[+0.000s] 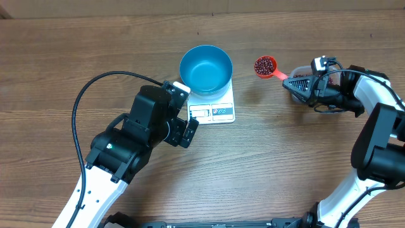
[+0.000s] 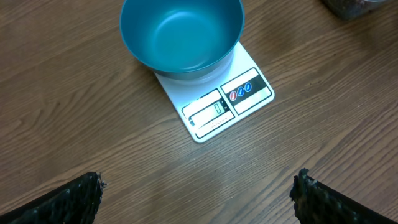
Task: Scoop item into bowl and weigh 150g on scale
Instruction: 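Carry the filled cup left with the right gripper over the blue bowl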
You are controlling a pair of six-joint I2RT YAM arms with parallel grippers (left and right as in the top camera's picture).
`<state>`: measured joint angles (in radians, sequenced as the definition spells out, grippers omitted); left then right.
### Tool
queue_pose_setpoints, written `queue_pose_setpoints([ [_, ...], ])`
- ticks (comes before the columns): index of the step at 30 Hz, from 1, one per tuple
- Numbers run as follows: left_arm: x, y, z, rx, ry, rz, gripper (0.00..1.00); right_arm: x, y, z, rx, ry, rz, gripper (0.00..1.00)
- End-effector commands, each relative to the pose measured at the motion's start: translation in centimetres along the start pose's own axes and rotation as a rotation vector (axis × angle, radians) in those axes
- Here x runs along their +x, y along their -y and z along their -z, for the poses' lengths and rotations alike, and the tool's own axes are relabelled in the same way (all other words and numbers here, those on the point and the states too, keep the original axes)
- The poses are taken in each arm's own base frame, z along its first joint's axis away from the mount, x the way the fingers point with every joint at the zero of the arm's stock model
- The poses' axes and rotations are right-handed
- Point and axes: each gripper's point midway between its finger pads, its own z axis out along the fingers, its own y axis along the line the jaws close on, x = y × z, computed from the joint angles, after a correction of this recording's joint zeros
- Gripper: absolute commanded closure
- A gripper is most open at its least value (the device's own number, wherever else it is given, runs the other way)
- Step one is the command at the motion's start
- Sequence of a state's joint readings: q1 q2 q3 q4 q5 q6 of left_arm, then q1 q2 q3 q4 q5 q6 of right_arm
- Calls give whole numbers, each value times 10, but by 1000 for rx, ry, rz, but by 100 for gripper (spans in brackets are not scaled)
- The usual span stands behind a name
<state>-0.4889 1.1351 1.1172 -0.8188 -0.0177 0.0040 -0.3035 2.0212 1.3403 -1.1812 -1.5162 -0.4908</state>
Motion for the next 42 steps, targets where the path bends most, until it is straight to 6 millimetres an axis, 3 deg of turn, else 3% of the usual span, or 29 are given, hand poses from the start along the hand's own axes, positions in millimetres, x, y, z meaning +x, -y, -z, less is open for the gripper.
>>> queue_pose_setpoints([
  [1, -7, 0, 6, 10, 26, -11, 0, 0, -7, -7, -53, 1, 10, 96],
  [20, -7, 0, 6, 10, 26, -11, 0, 1, -6, -46, -75, -110, 24, 96],
  [42, -7, 0, 6, 10, 26, -11, 1, -12, -8, -59, -82, -144, 40, 96],
])
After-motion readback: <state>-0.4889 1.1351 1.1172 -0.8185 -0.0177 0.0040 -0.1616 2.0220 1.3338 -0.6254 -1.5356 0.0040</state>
